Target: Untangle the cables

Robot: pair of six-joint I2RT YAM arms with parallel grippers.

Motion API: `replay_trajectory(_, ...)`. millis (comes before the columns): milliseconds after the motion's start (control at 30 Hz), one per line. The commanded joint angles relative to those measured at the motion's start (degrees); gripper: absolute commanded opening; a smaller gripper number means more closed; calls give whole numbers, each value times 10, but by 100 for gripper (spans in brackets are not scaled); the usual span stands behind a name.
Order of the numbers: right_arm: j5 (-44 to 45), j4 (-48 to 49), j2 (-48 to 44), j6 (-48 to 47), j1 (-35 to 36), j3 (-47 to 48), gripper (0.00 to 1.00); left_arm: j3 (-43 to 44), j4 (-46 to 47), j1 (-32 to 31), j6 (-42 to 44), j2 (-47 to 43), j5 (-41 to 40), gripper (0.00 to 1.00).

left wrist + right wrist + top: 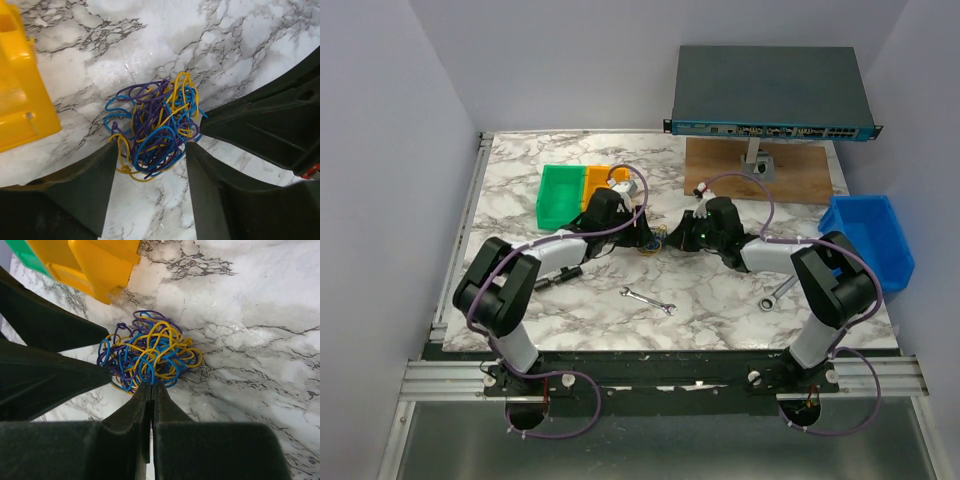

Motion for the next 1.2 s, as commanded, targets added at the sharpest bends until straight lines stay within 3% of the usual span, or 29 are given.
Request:
replay_trajectory(0, 8, 14, -19, 4, 2, -8, 1, 42, -32, -18, 16, 43, 13, 45)
replay_trajectory(100, 37, -7, -32, 8, 3, -10, 1, 43, -41, -16, 17, 42, 8, 0)
replay_trajectory(233, 126, -52, -73, 12, 3, -26, 1, -28, 0, 3, 11, -33, -20, 0)
replay_trajectory(467, 309, -152, -183, 18, -5, -66, 1, -141, 66, 77, -41, -148, 43, 0)
replay_trajectory(667, 361, -186, -262, 9, -10, -89, 1, -162, 70, 85, -36, -169, 78, 0)
replay_trajectory(700, 345, -185, -268, 1, -10, -89, 9, -161, 75, 84, -34, -166, 90, 0)
replay_trajectory(767, 277, -177, -272, -32, -10, -91, 75, -162, 87, 84, -30, -159, 115, 0)
replay_trajectory(800, 238, -170, -272, -42, -9, -92, 88, -159, 89, 83, -27, -155, 127, 0)
replay_trajectory(867, 157, -148, -272, -61, -10, -99, 92, -145, 71, 77, -13, -146, 133, 0)
replay_trajectory(1000, 25, -90, -252, -76, -9, -107, 87, -138, 62, 72, -12, -135, 133, 0)
replay_trajectory(1167, -23, -49, -175, -56, -7, -83, 81, -132, 51, 72, -7, -124, 132, 0)
